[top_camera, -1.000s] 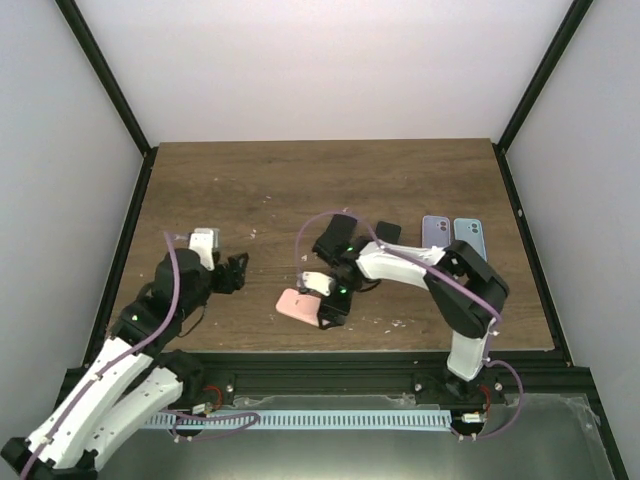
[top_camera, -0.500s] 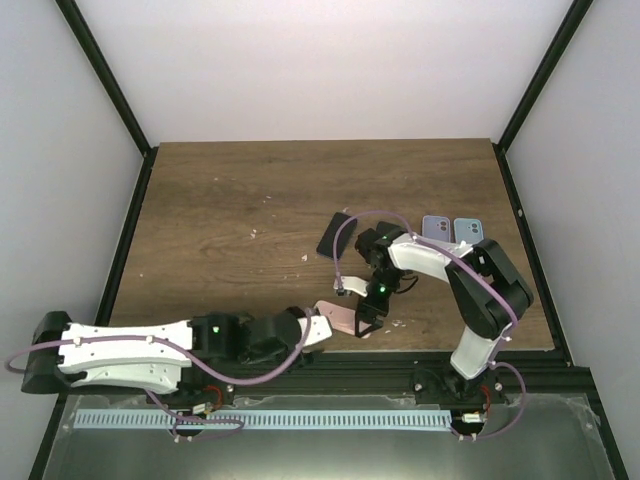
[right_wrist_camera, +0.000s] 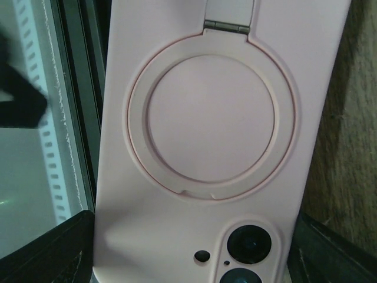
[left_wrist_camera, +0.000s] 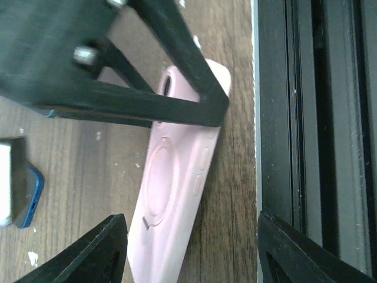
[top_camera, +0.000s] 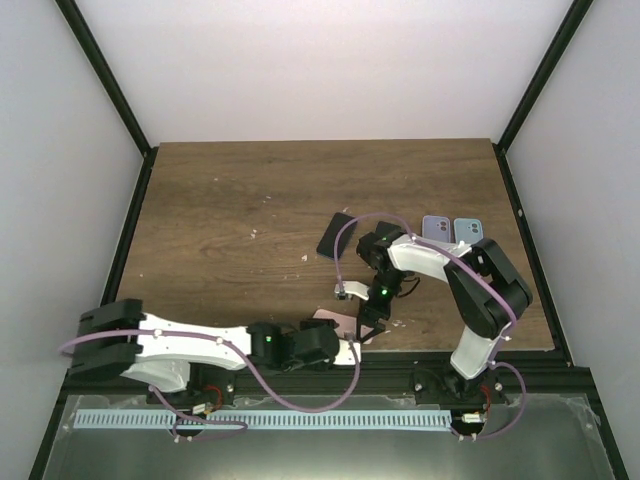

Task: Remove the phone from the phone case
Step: Pick up the phone at the center of the board.

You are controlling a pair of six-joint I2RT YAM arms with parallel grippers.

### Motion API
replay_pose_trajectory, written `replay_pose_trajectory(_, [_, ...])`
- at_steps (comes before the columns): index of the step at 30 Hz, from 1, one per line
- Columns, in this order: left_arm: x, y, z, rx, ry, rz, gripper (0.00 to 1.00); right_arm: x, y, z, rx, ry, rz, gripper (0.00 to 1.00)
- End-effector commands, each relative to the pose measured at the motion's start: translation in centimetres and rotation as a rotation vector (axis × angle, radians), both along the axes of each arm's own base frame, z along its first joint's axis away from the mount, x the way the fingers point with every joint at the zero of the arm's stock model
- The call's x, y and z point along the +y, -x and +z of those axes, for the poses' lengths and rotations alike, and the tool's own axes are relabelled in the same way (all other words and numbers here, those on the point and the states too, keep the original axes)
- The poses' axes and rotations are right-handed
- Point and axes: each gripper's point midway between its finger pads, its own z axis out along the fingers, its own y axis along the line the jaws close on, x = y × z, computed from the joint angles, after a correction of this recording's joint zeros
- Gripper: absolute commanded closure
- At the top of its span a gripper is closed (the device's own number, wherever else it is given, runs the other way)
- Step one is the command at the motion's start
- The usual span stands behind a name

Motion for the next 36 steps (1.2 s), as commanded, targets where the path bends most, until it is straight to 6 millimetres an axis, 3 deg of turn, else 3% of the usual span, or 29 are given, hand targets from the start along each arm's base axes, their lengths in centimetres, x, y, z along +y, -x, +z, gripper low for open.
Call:
replay_pose_trajectory(1, [-2.1,-0.7,-1.2,-0.095,-0.059,-0.066,0.40,0.4,0.8,0.7,0.058,-0.039,-0.001,0.34])
replay_pose_trajectory(9, [-3.5,-1.9,-3.7,-0.183,-0.111,-0.066,0.47,0.6,1.0,0.7,0.081,-0.043,-0.012,0.34])
replay_pose_trajectory(17, [-4.3,-2.1,-5.1,-0.191,-0.135,-0.070,0.72,0.6,1.1,0.7,0.095,-0.041,-0.014,0.34])
replay_pose_trajectory(24, [-4.6,-2.2,-3.9,-0.194,-0.101,-0.059,0.90,0.8,1.0,1.7,0.080,-0.064,-0.015,0.31])
replay_pose_trajectory(29, [-4.1,-2.7,-0.9,-0.177,-0.010,0.011,0.93,1.2,-0.3,4.9,-0.016,-0.118,-0.028,0.14])
replay_pose_trajectory(31, [-3.5,-2.9,0.4,-0.155,0.037,0.054,0.93,1.5,-1.3,6.9,-0.065,-0.154,-0.045,0.01])
replay_pose_trajectory(36, [-1.5,-3.3,3.9,-0.066,0.175,0.187,0.93,2.1,-4.8,14.1,-0.220,-0.297,-0.106,0.00])
